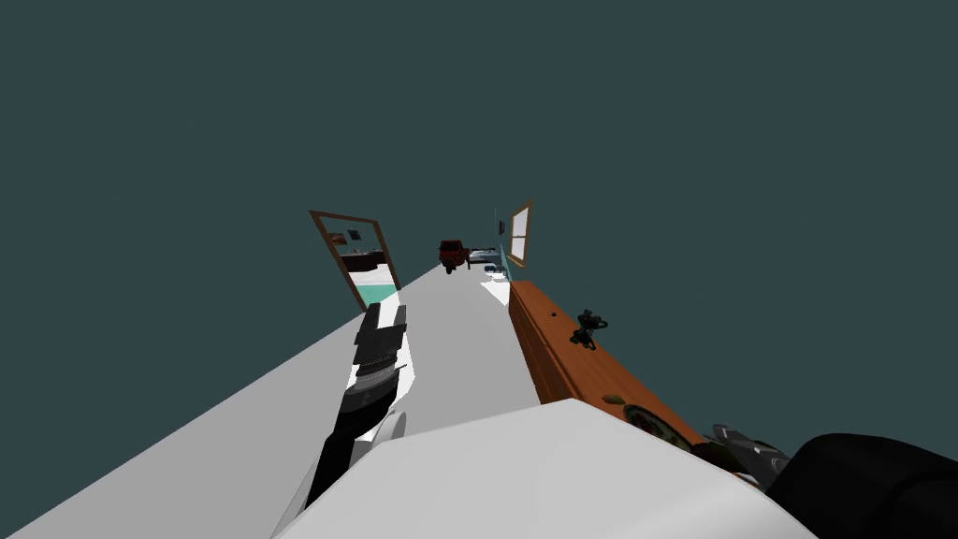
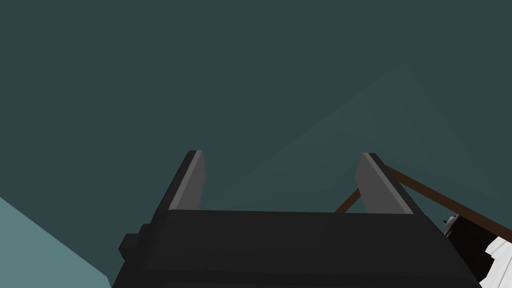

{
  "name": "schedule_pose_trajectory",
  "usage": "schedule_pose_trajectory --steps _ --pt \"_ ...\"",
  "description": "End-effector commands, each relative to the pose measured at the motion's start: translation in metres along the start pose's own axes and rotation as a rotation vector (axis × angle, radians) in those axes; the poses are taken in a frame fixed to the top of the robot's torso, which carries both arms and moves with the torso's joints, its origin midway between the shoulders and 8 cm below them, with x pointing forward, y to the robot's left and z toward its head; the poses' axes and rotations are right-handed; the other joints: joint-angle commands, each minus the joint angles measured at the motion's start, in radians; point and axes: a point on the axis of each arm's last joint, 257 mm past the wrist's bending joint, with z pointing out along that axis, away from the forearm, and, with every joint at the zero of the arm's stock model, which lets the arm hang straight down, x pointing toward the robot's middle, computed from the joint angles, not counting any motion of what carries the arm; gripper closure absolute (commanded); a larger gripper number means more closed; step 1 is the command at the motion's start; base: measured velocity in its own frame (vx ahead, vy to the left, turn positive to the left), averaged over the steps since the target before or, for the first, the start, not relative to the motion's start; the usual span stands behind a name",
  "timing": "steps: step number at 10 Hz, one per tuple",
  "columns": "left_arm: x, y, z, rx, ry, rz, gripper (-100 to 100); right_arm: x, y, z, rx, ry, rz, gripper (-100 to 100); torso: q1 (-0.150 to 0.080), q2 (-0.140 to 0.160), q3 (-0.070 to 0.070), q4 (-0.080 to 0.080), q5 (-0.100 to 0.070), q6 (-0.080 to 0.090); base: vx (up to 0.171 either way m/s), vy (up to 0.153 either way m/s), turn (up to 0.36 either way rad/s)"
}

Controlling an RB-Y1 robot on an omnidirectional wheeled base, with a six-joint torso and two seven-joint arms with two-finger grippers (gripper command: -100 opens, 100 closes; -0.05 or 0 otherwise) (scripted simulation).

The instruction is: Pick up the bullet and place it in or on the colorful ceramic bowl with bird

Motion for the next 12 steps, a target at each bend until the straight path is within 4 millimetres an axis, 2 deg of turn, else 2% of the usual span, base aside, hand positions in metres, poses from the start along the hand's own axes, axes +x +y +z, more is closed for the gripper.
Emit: schedule_pose_trajectory --steps 1,2,4,5,6,10,11,12 --pt "0.000 0.000 0.000 0.000 0.000 0.000 0 -0.011 0.004 0.000 -0.005 -0.035 0.020 100 0.000 0.000 0.000 0.000 0.000 0.000 0.114 -0.065 0.017" --pt "0.000 0.000 0.000 0.000 0.000 0.000 0 -0.028 0.011 0.005 -0.014 -0.075 0.023 100 0.001 0.001 0.000 0.000 0.000 0.001 0.123 -0.069 -0.039" --pt "0.000 0.000 0.000 0.000 0.000 0.000 0 -0.045 0.020 0.010 -0.026 -0.110 0.011 100 0.002 0.003 0.001 -0.001 -0.001 0.002 0.080 -0.037 -0.051" --pt "0.000 0.000 0.000 0.000 0.000 0.000 0 -0.039 0.015 0.006 -0.019 -0.096 0.017 100 0.004 0.004 0.002 0.000 -0.001 0.002 0.026 0.000 -0.011" --pt "0.000 0.000 0.000 0.000 0.000 0.000 0 -0.041 0.017 0.007 -0.021 -0.101 0.016 -100 0.005 0.007 0.003 0.000 0.001 0.002 0.006 -0.001 0.002" --pt "0.000 0.000 0.000 0.000 0.000 0.000 0 -0.041 0.017 0.007 -0.021 -0.100 0.016 -100 0.006 0.010 0.005 0.001 0.001 0.002 0.000 0.000 0.000" --pt "0.000 0.000 0.000 0.000 0.000 0.000 0 -0.041 0.017 0.007 -0.021 -0.100 0.016 0 0.006 0.010 0.005 0.001 0.001 0.002 0.000 0.000 0.000" --pt "0.000 0.000 0.000 0.000 0.000 0.000 0 -0.031 0.005 -0.004 -0.018 -0.105 0.010 -100 0.006 0.010 0.005 0.001 0.001 0.002 -0.002 0.022 -0.059"
